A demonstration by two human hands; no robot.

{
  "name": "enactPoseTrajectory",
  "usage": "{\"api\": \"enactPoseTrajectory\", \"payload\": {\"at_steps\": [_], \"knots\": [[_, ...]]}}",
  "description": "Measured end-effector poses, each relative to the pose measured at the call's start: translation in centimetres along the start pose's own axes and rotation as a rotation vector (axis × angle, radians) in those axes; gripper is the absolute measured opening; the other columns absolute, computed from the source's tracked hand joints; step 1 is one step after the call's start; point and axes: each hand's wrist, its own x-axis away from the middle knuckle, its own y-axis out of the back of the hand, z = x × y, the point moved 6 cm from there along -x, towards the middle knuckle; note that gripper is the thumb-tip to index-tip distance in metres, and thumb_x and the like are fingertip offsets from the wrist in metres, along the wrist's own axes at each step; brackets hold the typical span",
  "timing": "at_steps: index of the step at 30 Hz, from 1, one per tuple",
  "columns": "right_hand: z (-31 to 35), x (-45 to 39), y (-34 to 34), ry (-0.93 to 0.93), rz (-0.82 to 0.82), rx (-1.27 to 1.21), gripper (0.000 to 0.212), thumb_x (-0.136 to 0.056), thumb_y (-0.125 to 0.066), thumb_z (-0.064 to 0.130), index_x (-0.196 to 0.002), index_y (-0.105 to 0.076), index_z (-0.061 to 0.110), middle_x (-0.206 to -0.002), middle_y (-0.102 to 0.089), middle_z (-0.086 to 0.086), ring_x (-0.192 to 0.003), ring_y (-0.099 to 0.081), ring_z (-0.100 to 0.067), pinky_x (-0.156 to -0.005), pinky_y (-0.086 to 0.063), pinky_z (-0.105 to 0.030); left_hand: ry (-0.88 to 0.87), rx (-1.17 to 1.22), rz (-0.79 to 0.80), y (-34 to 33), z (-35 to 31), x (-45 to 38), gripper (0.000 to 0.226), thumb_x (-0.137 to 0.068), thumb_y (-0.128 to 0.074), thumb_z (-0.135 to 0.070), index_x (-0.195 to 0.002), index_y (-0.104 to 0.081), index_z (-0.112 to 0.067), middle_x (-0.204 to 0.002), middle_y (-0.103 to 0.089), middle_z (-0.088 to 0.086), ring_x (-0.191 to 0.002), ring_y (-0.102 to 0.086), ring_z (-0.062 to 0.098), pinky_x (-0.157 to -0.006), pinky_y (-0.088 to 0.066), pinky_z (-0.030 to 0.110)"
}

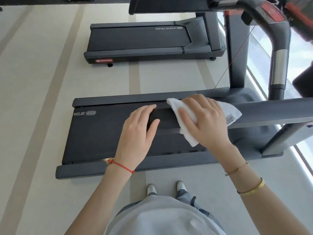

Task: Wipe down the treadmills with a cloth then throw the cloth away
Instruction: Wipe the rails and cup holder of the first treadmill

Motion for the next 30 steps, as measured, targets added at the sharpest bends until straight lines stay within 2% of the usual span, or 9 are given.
{"api": "enactPoseTrajectory", "payload": {"at_steps": [4, 8, 11, 15, 17, 22, 25, 27, 30], "knots": [[-2.1, -0.5, 1.0, -0.221, -0.036, 0.047, 0.029, -0.094, -0.047, 0.033, -0.077, -0.061, 0.013, -0.077, -0.058, -0.004, -0.067, -0.050, -0.030, -0.070, -0.043, -0.043, -0.003, -0.001, 0.006, 0.0, 0.0, 0.0, 0.043, -0.102, -0.040, -0.034, -0.139, -0.050, -0.014, -0.137, -0.054, -0.002, -0.129, -0.047, 0.014, -0.108, -0.034, 0.027], [3.4, -0.3, -1.5, -0.082, 0.026, 0.008, 0.027, -0.096, -0.047, 0.036, -0.099, -0.066, 0.017, -0.100, -0.062, -0.002, -0.086, -0.056, -0.026, -0.083, -0.041, -0.038, 0.001, 0.003, 0.020, -0.1, 0.1, 0.0, 0.044, -0.101, -0.040, -0.034, -0.137, -0.050, -0.011, -0.138, -0.054, 0.000, -0.128, -0.047, 0.016, -0.105, -0.033, 0.026], [3.0, -0.3, -1.1, 0.004, 0.062, -0.029, 0.030, -0.097, -0.047, 0.038, -0.105, -0.067, 0.017, -0.105, -0.063, -0.001, -0.090, -0.057, -0.024, -0.086, -0.042, -0.036, 0.001, -0.001, 0.027, 0.0, 0.1, 0.1, 0.044, -0.101, -0.040, -0.034, -0.138, -0.050, -0.013, -0.138, -0.053, -0.001, -0.129, -0.047, 0.015, -0.105, -0.034, 0.027], [-2.2, -1.2, 1.1, -0.244, 0.084, 0.032, 0.028, -0.093, -0.049, 0.034, -0.071, -0.054, 0.016, -0.072, -0.055, -0.001, -0.067, -0.052, -0.029, -0.064, -0.035, -0.035, 0.002, -0.001, 0.019, 0.0, 0.0, 0.1, 0.042, -0.102, -0.040, -0.033, -0.140, -0.048, -0.016, -0.138, -0.053, -0.003, -0.130, -0.045, 0.012, -0.108, -0.032, 0.025], [-2.5, -2.0, 0.5, -0.333, 0.117, 0.070, 0.032, -0.091, -0.046, 0.034, -0.065, -0.048, 0.015, -0.067, -0.053, -0.003, -0.066, -0.051, -0.031, -0.061, -0.028, -0.033, 0.003, 0.004, 0.008, 0.0, 0.0, 0.1, 0.041, -0.103, -0.041, -0.031, -0.139, -0.049, -0.015, -0.138, -0.053, -0.003, -0.130, -0.046, 0.013, -0.109, -0.034, 0.027], [3.8, -1.9, -1.8, -0.096, 0.143, -0.004, 0.028, -0.095, -0.048, 0.037, -0.090, -0.067, 0.017, -0.087, -0.063, -0.002, -0.072, -0.055, -0.027, -0.071, -0.041, -0.038, 0.012, 0.021, 0.003, -0.1, -0.1, 0.2, 0.042, -0.102, -0.042, -0.029, -0.138, -0.050, -0.009, -0.137, -0.054, 0.002, -0.128, -0.047, 0.018, -0.109, -0.036, 0.030], [3.0, -0.8, -0.8, 0.006, 0.082, -0.033, 0.029, -0.097, -0.048, 0.036, -0.101, -0.068, 0.015, -0.098, -0.065, -0.002, -0.080, -0.057, -0.026, -0.076, -0.044, -0.038, 0.010, 0.020, 0.006, 0.0, -0.3, 0.2, 0.042, -0.102, -0.042, -0.029, -0.138, -0.049, -0.010, -0.137, -0.054, 0.002, -0.128, -0.047, 0.018, -0.110, -0.036, 0.032], [0.4, -0.1, 0.3, -0.010, 0.049, -0.017, 0.027, -0.097, -0.049, 0.032, -0.099, -0.067, 0.013, -0.097, -0.064, -0.003, -0.079, -0.056, -0.028, -0.076, -0.044, -0.041, 0.010, 0.011, 0.004, 0.1, -0.4, 0.1, 0.039, -0.102, -0.043, -0.027, -0.138, -0.050, -0.012, -0.136, -0.055, 0.000, -0.128, -0.048, 0.017, -0.110, -0.036, 0.033], [-4.5, 0.3, 2.4, -0.205, -0.045, 0.032, 0.022, -0.094, -0.050, 0.026, -0.085, -0.065, 0.011, -0.083, -0.062, -0.005, -0.071, -0.053, -0.031, -0.072, -0.043, -0.044, 0.033, -0.018, -0.003, 0.2, -0.7, -0.1, 0.037, -0.102, -0.044, -0.026, -0.135, -0.052, -0.013, -0.133, -0.057, -0.001, -0.125, -0.050, 0.017, -0.111, -0.035, 0.033]]}}
